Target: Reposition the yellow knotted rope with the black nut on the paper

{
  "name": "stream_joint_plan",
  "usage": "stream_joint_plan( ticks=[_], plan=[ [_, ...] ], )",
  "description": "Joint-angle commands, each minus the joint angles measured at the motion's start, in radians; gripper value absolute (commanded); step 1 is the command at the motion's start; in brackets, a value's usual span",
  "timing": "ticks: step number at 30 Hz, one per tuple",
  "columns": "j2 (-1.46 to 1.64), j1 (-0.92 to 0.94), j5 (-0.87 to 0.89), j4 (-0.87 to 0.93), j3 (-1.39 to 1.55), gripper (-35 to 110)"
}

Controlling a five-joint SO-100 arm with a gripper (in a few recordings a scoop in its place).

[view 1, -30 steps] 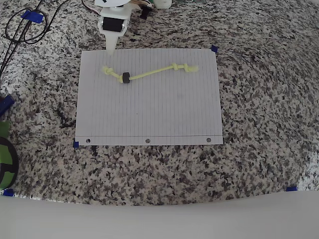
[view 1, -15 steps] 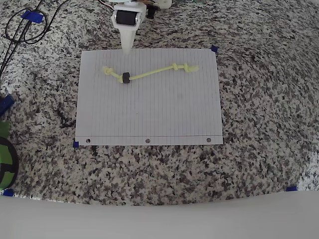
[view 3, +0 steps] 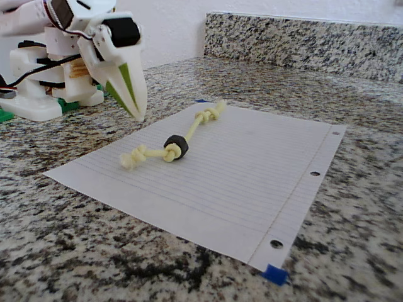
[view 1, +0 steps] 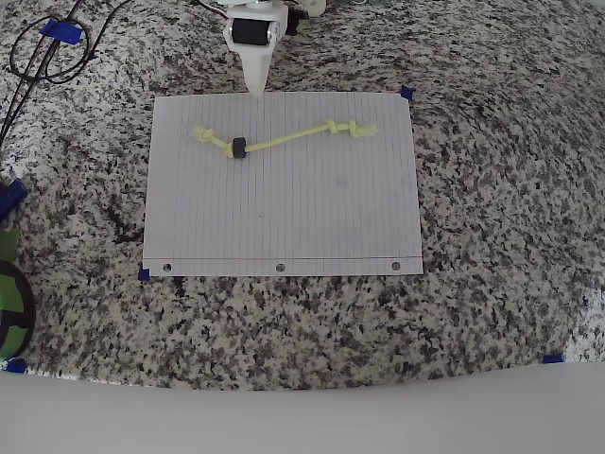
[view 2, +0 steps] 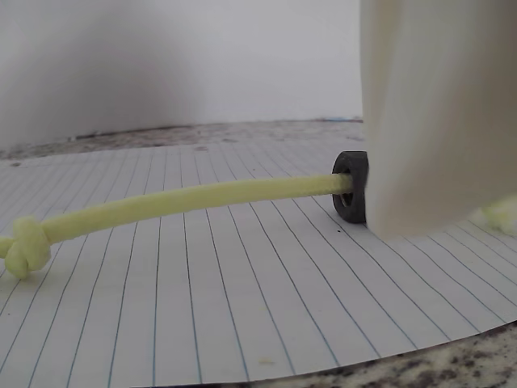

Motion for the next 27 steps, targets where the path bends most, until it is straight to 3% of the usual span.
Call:
stream_joint_plan(
  ticks=[1,27],
  plan=[
    [0.029,-0.005,-0.003,0.035,0.008,0],
    [0.029,0.029,0.169,0.072,0.000,0]
  ],
)
